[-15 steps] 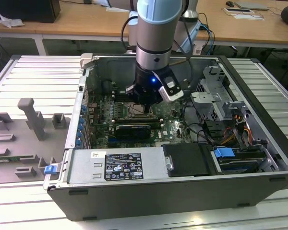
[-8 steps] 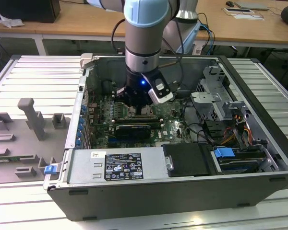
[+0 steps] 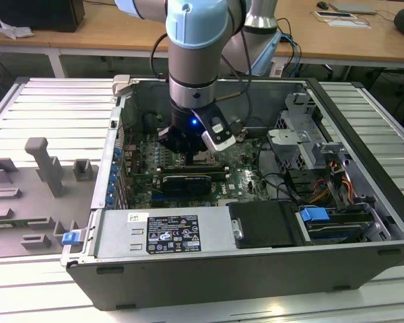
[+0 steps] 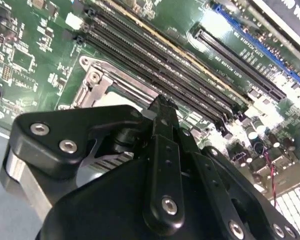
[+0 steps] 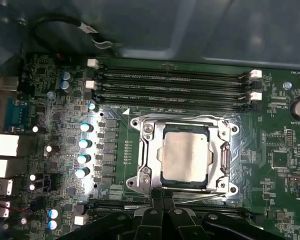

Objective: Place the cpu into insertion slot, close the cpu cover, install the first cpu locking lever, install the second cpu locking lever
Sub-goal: 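Install the second cpu locking lever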

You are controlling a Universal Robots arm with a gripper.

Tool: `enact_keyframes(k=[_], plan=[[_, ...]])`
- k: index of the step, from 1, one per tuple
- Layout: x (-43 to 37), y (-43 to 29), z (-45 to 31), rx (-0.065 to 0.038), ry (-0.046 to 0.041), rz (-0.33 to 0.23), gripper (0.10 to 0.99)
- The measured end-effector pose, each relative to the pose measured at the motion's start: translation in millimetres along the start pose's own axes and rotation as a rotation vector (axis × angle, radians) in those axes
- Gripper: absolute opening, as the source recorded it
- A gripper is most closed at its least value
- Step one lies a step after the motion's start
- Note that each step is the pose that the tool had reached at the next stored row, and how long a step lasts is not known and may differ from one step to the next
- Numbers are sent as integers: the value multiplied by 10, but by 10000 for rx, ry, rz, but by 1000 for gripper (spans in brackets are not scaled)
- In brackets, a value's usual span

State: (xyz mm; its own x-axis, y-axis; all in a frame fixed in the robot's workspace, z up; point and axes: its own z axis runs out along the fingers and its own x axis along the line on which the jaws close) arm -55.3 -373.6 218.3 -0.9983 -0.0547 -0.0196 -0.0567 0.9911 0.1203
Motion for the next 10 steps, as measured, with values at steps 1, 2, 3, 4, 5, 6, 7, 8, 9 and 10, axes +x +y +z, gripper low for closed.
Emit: enact_keyframes(k=[1, 2, 3, 4, 5, 6, 7, 8, 9, 10], plan=[[9, -10, -1, -43, -3, 2, 106], [18, -22, -3, -85, -5, 3, 106], [32, -39, -5, -130, -8, 2, 106], [52, -56, -7, -180, -11, 2, 106], [83, -77, -11, -241, -14, 3, 106], [105, -88, -12, -284, -16, 4, 106], [121, -95, -13, -320, -19, 5, 106], [142, -104, -14, -384, -24, 6, 106], [160, -112, -11, -463, -30, 6, 106], [176, -115, -7, -535, -35, 7, 106]])
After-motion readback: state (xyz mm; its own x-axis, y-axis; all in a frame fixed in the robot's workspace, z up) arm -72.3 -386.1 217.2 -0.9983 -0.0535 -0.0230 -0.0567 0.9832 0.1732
